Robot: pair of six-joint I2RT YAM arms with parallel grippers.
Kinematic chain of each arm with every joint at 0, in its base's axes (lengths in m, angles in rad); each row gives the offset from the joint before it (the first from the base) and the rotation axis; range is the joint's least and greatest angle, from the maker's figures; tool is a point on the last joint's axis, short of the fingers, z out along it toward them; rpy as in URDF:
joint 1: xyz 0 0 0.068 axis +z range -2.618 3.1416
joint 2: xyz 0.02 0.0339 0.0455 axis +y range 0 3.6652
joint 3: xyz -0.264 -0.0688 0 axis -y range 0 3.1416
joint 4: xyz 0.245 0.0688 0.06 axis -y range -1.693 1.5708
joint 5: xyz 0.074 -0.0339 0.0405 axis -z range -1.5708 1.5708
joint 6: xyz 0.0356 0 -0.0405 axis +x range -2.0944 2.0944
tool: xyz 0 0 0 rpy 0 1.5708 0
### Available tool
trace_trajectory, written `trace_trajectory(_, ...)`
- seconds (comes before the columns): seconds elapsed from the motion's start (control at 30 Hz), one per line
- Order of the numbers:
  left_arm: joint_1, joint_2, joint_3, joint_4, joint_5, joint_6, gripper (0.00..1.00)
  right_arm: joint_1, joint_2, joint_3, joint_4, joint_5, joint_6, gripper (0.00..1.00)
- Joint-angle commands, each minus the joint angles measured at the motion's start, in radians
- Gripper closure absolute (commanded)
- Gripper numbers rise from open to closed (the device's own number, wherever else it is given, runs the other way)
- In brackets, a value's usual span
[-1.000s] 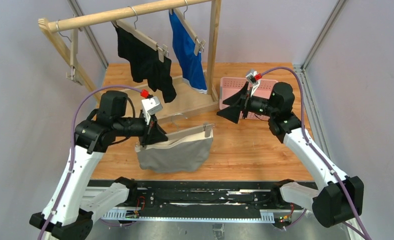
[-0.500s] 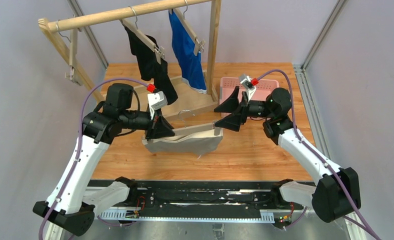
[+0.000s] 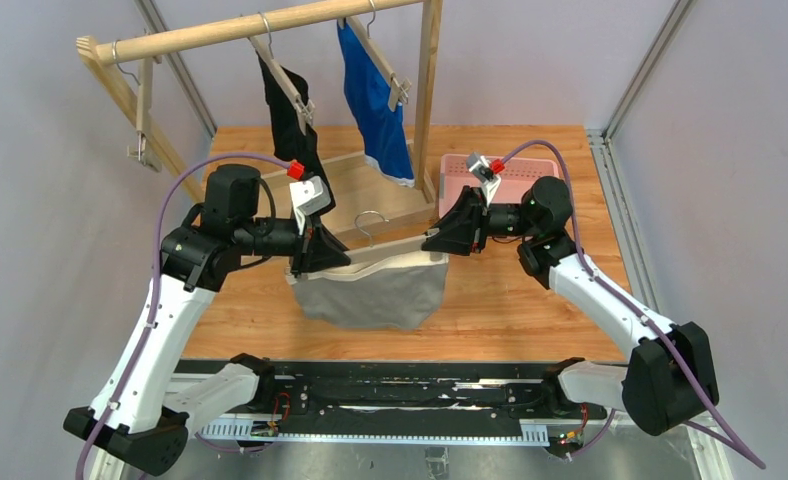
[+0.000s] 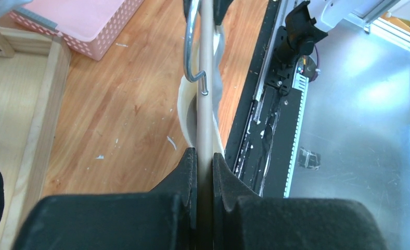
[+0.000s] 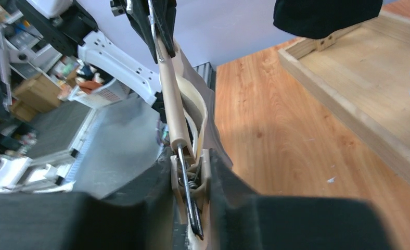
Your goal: Remove the underwear clipped to the hanger
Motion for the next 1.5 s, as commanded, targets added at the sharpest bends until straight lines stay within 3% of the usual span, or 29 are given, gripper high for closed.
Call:
trace_trajectory(0.0, -0.006, -0.003, 0.005, 0.045, 0.027, -0.016, 1.0, 0.021, -0.012, 0.008, -0.002, -0.013, -0.023, 0.98)
trace_trajectory(0.13, -0.006, -0.006, -0.002, 0.046, 0.013, -0.018, 1.0, 0.024, -0.026, 0.02, -0.071, 0.004, -0.076, 0.96)
trace_trajectory(0.27, -0.007, -0.004, 0.001, 0.054, -0.012, -0.031, 1.0, 0.024, -0.048, 0.041, -0.161, 0.035, -0.131, 0.36)
trace_trajectory(0.33, -0.006, -0.003, 0.007, 0.07, -0.042, -0.054, 1.0, 0.024, -0.076, 0.052, -0.237, 0.066, -0.184, 0.28)
trace_trajectory(0.53, -0.006, -0.022, -0.005, 0.211, -0.104, -0.182, 1.0, 0.026, -0.201, 0.012, -0.356, 0.242, -0.253, 0.26)
trace_trajectory(0.67, -0.006, -0.05, -0.068, 0.395, -0.12, -0.309, 1.0, 0.043, -0.293, -0.108, -0.235, 0.374, -0.156, 0.26)
trace_trajectory(0.83, -0.007, -0.062, -0.198, 0.764, -0.079, -0.556, 1.0, 0.093, -0.355, -0.216, -0.089, 0.54, -0.097, 0.3)
trace_trajectory(1.0, -0.012, -0.04, -0.254, 0.934, -0.086, -0.675, 1.0, 0.113, -0.305, -0.233, 0.093, 0.567, -0.024, 0.3)
trace_trajectory(1.23, -0.034, -0.051, -0.3, 1.05, -0.061, -0.754, 1.0, 0.131, -0.158, -0.215, 0.506, 0.569, 0.119, 0.32)
trace_trajectory(1.47, -0.047, -0.091, -0.354, 1.138, -0.098, -0.821, 1.0, 0.145, -0.018, -0.164, 0.787, 0.595, 0.23, 0.34)
